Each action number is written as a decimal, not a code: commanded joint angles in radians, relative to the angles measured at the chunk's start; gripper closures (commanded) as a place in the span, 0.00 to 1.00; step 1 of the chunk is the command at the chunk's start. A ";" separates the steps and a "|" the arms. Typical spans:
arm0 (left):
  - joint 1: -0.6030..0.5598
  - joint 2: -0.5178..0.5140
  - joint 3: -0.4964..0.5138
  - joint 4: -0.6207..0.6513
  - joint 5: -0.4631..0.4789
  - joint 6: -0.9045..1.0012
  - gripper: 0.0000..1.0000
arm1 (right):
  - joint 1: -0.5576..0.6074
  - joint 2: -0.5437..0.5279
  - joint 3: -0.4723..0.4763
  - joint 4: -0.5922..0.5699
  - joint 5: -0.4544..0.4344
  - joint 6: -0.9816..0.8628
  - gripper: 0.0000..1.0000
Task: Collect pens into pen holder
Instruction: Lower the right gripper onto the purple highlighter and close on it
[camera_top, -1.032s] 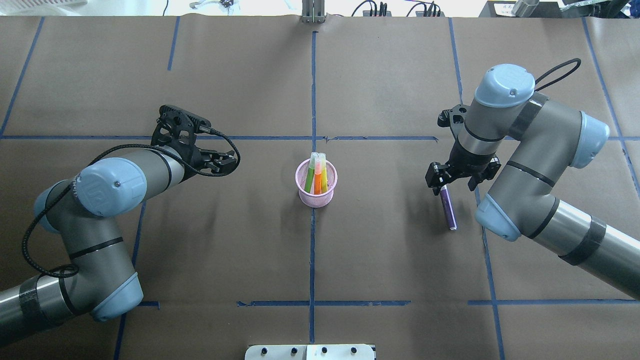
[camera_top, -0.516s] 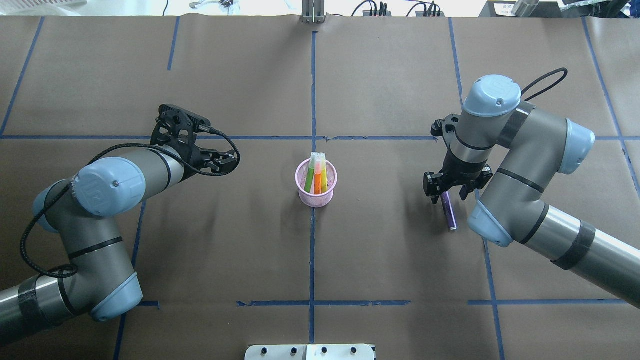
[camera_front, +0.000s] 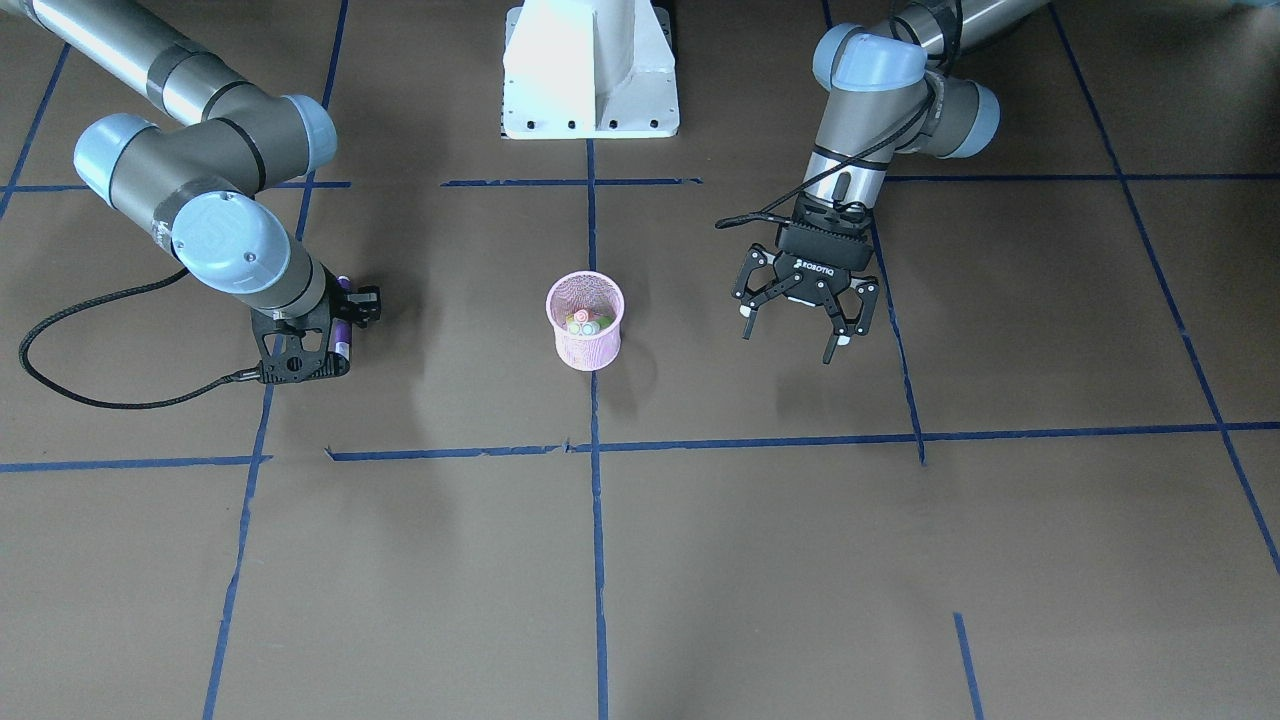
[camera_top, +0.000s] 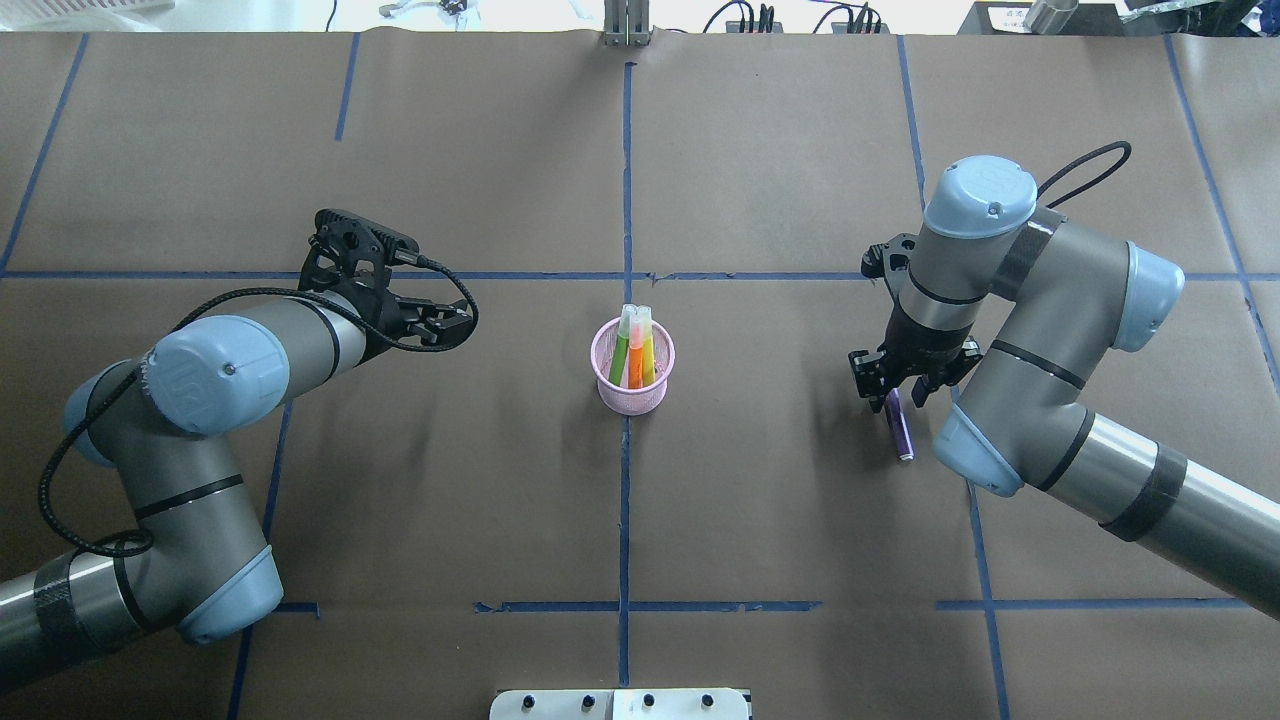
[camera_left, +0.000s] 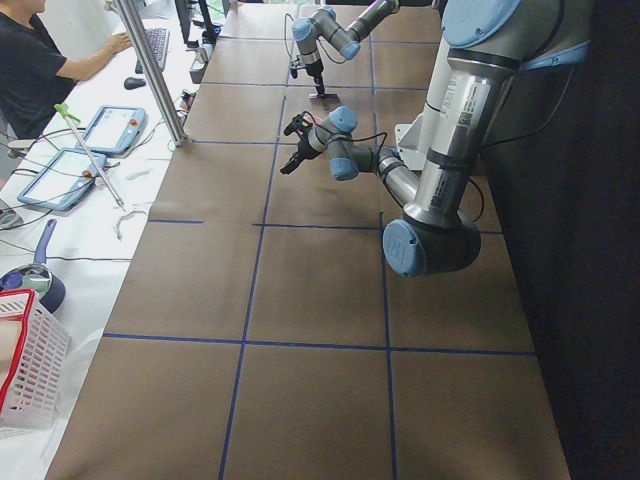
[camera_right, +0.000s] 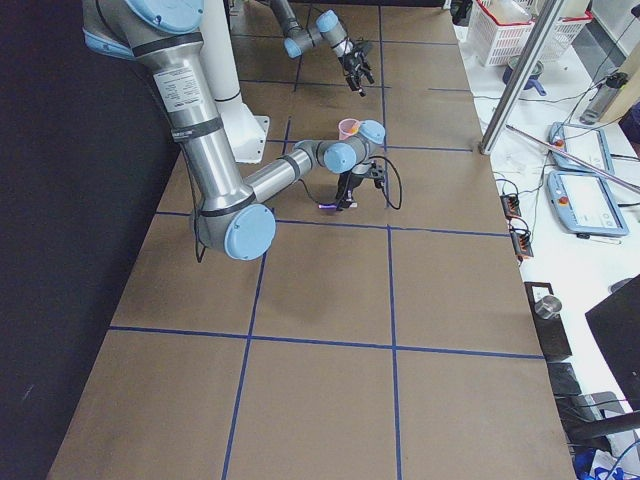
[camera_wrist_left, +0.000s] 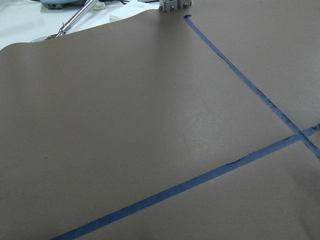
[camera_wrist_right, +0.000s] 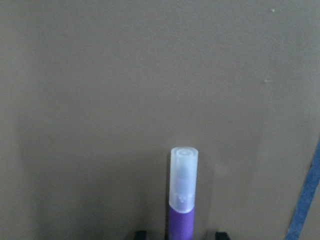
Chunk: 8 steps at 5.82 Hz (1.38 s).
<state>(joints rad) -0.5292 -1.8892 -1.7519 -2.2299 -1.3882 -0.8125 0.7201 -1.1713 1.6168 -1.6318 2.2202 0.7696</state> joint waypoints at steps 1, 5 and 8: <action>0.000 0.021 0.000 -0.025 0.003 -0.002 0.00 | -0.002 0.001 -0.014 0.001 0.006 0.000 0.45; 0.000 0.022 0.000 -0.030 0.003 -0.001 0.00 | -0.002 0.002 -0.014 0.004 0.010 -0.004 1.00; 0.000 0.035 -0.024 -0.039 0.001 -0.001 0.00 | -0.016 0.092 0.134 0.024 -0.090 0.139 1.00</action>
<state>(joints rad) -0.5292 -1.8555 -1.7625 -2.2674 -1.3856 -0.8130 0.7133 -1.1289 1.6934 -1.6184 2.1956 0.8153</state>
